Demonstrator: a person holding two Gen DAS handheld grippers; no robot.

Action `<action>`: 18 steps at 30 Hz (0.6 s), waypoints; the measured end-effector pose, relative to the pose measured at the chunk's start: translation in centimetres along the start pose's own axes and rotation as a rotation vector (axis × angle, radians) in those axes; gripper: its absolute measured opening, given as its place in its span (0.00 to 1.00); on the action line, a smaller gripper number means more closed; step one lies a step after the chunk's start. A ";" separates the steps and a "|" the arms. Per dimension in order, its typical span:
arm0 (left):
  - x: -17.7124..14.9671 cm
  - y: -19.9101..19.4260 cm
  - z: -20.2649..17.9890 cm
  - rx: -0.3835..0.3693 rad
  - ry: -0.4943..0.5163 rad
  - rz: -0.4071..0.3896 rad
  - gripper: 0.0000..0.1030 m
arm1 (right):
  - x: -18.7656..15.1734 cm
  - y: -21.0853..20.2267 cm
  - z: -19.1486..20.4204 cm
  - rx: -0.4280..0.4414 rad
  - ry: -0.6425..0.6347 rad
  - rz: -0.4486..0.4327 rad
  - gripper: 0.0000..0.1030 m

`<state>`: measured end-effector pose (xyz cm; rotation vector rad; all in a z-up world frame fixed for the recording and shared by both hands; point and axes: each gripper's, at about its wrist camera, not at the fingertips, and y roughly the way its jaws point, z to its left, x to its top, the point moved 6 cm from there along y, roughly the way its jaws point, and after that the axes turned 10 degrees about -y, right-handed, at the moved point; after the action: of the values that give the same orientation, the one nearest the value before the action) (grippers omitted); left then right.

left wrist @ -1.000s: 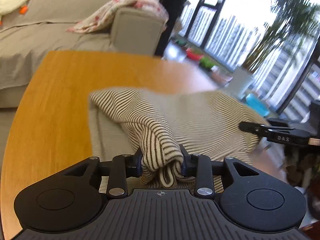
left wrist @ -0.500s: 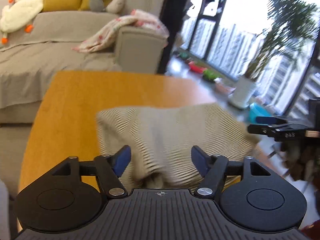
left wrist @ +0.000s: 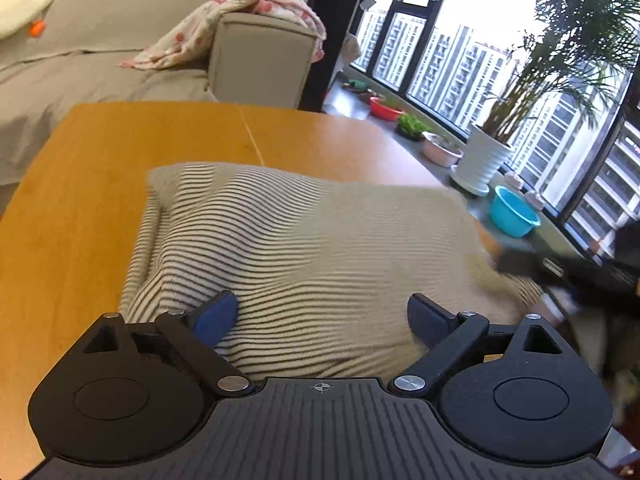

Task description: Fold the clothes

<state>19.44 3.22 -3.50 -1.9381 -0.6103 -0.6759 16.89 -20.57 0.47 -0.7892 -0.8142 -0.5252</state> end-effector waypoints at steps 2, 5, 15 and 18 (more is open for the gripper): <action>0.7 0.7 0.4 0.018 0.018 -0.020 0.94 | -0.9 -0.6 1.2 0.023 -0.007 0.017 1.00; 1.4 1.4 0.8 0.041 0.043 -0.046 0.96 | -2.1 -1.3 3.1 0.057 -0.036 0.054 1.00; -0.6 -3.6 -2.8 -0.116 -0.010 -0.016 0.96 | 3.9 -2.3 3.6 -0.274 -0.500 0.033 1.00; -2.4 -3.5 -4.0 -0.220 -0.069 0.071 0.96 | 4.3 0.0 0.9 -0.433 -0.565 0.098 1.00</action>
<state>14.58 0.79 -1.39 -2.1844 -0.5236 -0.6562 19.00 -20.41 4.28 -1.4074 -1.1918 -0.3962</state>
